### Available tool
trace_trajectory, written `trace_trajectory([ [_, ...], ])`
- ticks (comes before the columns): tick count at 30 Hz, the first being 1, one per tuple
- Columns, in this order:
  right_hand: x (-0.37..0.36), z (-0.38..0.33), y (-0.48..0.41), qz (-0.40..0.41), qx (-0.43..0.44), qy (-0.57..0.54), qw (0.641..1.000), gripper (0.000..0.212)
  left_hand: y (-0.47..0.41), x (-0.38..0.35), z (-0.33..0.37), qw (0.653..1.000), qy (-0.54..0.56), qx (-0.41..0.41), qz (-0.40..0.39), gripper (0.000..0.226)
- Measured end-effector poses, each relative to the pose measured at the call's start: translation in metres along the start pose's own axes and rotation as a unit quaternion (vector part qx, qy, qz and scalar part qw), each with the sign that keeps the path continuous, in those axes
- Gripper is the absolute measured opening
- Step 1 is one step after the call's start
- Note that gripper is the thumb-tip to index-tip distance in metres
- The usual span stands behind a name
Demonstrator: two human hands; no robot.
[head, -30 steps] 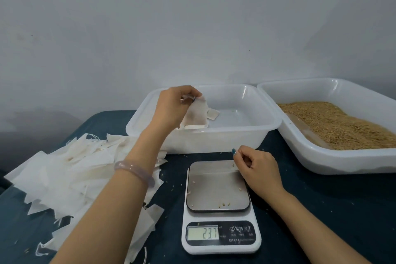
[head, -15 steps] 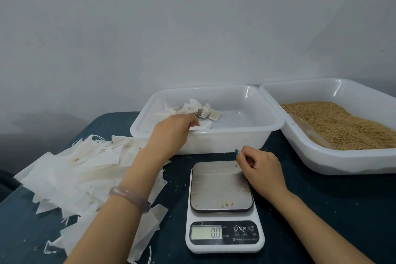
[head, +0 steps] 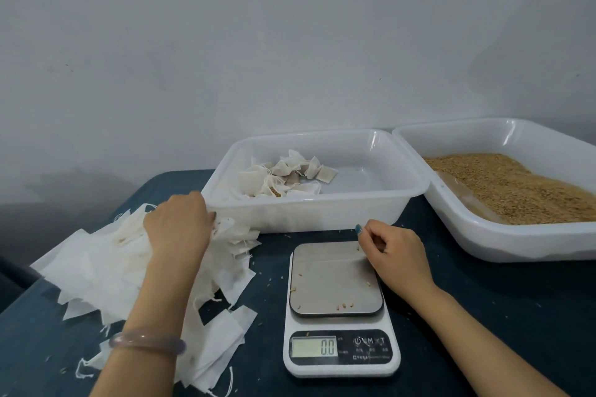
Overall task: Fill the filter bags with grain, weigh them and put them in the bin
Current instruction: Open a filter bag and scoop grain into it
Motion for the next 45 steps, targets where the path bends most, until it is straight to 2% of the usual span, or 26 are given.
trace_trajectory([
  [2,0.000,0.000,0.000,-0.001,-0.001,-0.003,1.000,0.038,0.001,0.006,-0.003,1.000,0.017,0.002,0.022,0.015],
  [6,0.000,-0.001,0.000,-0.002,0.001,-0.007,1.000,0.040,-0.001,0.010,-0.010,0.999,0.033,-0.003,0.008,0.020],
  [8,0.000,-0.001,0.000,-0.001,0.003,-0.005,1.000,0.043,-0.003,0.008,-0.015,1.000,0.027,0.004,-0.003,0.013],
  [11,0.000,-0.001,-0.001,-0.001,0.005,-0.004,1.000,0.044,-0.004,0.010,-0.019,0.999,0.034,0.009,0.020,0.016],
  [14,-0.001,0.000,0.000,-0.004,0.002,-0.004,1.000,0.040,0.001,0.011,-0.024,0.993,0.103,0.025,0.047,0.017],
  [17,-0.001,0.000,0.000,-0.005,0.004,-0.007,1.000,0.041,0.002,0.010,-0.026,0.983,0.175,0.035,0.040,0.010],
  [20,-0.001,0.000,0.000,-0.007,0.002,-0.004,1.000,0.043,0.002,0.012,-0.026,0.974,0.224,0.020,0.034,0.014],
  [24,-0.001,-0.001,0.000,-0.004,0.006,0.002,1.000,0.046,0.005,0.014,-0.026,0.983,0.180,-0.010,0.033,0.028],
  [30,-0.001,0.000,0.000,-0.004,0.006,0.002,1.000,0.046,0.011,0.026,-0.033,0.989,0.124,0.008,0.078,0.008],
  [33,-0.001,-0.001,0.000,-0.007,0.008,0.001,1.000,0.047,0.016,0.032,-0.031,0.985,0.132,-0.002,0.108,0.007],
  [40,0.000,-0.003,0.000,0.000,0.015,-0.007,1.000,0.046,0.022,0.051,-0.033,0.970,0.171,-0.027,0.172,0.019],
  [45,0.001,-0.002,0.000,0.000,0.011,0.000,1.000,0.048,0.030,0.069,-0.028,0.951,0.172,-0.062,0.249,0.019],
])
Point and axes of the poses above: each hand's wrist, its own y-axis away from the middle knuckle, its own x-axis out of the back of the hand, z = x × y, the point moved 7 cm from there along -y, towards the middle knuckle, and after that the axes turned 5 degrees about -z, right-handed, at the moved point
